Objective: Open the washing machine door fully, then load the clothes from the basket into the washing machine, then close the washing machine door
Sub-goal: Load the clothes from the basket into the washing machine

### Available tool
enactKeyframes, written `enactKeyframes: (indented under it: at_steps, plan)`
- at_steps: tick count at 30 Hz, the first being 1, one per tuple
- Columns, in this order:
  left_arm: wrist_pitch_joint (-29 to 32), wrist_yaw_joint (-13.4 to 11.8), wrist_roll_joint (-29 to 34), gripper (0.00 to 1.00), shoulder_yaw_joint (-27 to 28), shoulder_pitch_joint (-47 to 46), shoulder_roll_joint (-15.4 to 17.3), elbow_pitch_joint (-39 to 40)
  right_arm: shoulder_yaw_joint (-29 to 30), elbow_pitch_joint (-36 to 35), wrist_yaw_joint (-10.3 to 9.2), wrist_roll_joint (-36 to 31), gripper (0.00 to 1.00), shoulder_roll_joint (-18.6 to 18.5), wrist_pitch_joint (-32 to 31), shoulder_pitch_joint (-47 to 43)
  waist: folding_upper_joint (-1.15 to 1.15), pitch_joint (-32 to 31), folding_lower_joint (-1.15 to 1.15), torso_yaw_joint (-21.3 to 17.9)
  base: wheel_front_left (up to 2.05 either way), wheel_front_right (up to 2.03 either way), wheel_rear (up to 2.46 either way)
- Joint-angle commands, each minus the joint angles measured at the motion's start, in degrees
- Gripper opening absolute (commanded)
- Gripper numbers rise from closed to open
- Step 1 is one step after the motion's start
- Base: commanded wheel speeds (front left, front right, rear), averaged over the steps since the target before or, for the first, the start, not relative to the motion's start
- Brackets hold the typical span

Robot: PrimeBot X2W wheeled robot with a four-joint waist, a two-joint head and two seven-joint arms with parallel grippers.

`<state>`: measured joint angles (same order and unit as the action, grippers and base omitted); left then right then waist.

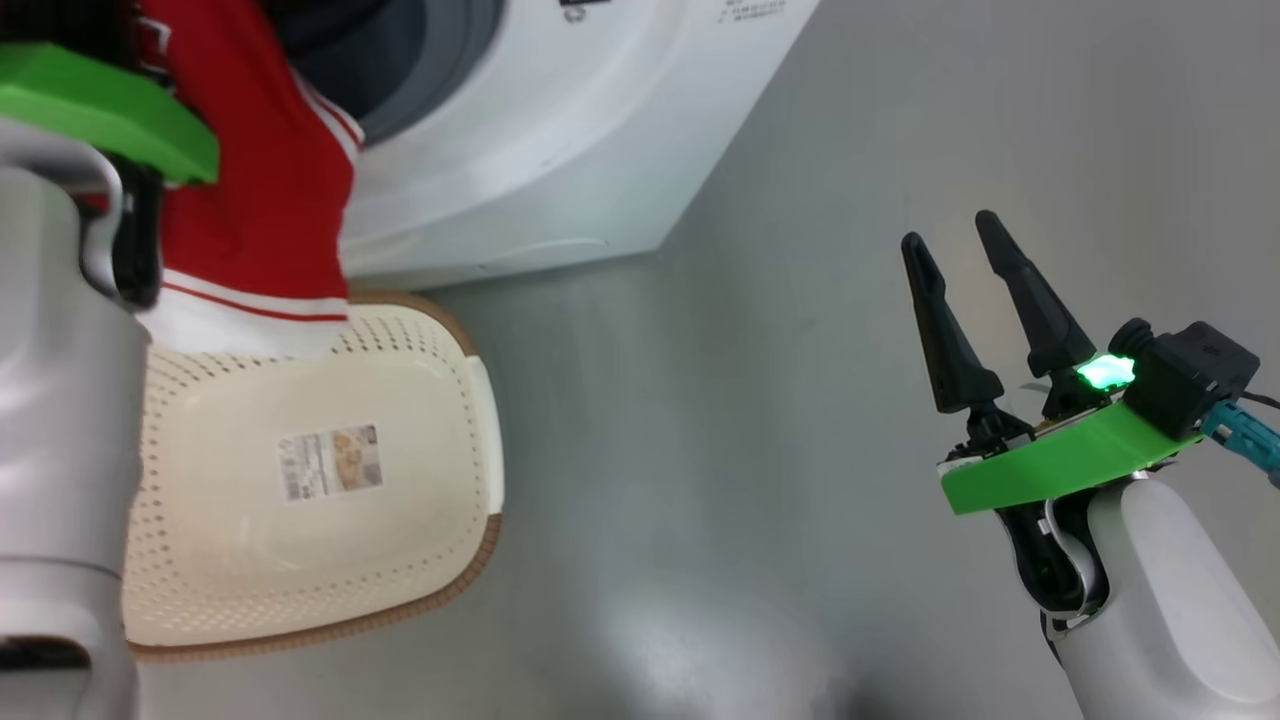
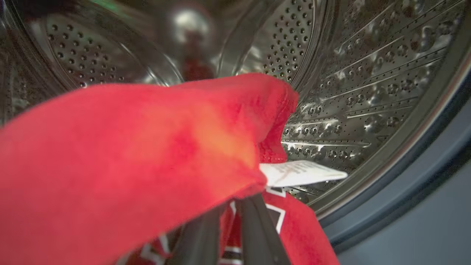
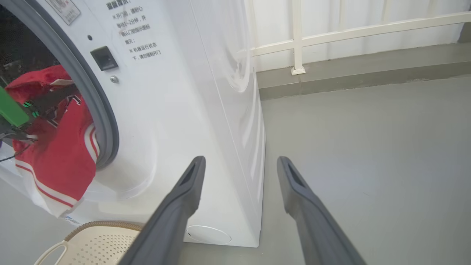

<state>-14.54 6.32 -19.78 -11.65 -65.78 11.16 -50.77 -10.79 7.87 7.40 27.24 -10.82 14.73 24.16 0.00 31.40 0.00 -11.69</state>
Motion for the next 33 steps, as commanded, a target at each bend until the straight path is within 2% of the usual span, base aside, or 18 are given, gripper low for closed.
enactKeyframes:
  at_steps: [1, 9, 16, 19, 20, 21, 33]
  plan:
    - [-0.45, 0.41, 0.55, 0.0, 0.66, -2.02, 2.65, 0.45, -0.77, -1.63, 0.09, -0.1, 1.0, 0.06, 0.27, -0.11, 0.0, 3.35, 0.0, -2.09, 0.0, 0.0, 0.0]
    - [-0.45, 0.62, 1.65, 0.0, 0.12, -11.14, 3.61, -5.42, -0.61, -2.52, 0.09, -0.13, 1.0, 0.49, 0.27, 1.02, 0.0, 7.23, 0.0, -2.96, 0.0, 0.0, 0.0]
    - [-0.45, -1.66, 3.96, 0.0, 2.02, -14.3, 3.59, 1.26, -0.64, -2.81, 0.09, -0.19, 1.0, 1.1, 0.27, 1.91, 0.0, 8.89, 0.0, -3.17, 0.0, 0.0, 0.0]
    - [-0.45, -1.89, 4.22, 0.0, 2.04, -13.04, 2.7, -1.26, -0.93, -2.41, 0.09, -0.15, 1.0, 1.43, 0.27, 1.95, 0.0, 8.59, 0.0, -3.06, 0.0, 0.0, 0.0]
    - [-0.45, -2.19, 4.14, 0.17, 2.19, -12.85, 2.44, -2.25, -1.03, -2.3, 0.09, -0.13, 1.0, 1.5, 0.27, 1.97, 0.0, 8.52, 0.0, -3.01, 0.0, 0.0, 0.0]
    - [-0.45, -2.6, 4.37, 1.0, 2.12, -12.66, 2.07, -3.49, -1.18, -2.14, 0.09, -0.07, 1.0, 1.54, 0.27, 2.05, 0.0, 8.42, 0.0, -2.86, 0.0, 0.0, 0.0]
    - [-0.46, -2.55, 4.94, 1.0, 1.74, -9.53, -0.47, -3.21, -1.24, -2.06, 0.09, 0.13, 1.0, 1.52, 0.27, 2.11, 0.0, 6.33, 0.0, -0.88, 0.0, 0.0, 0.0]
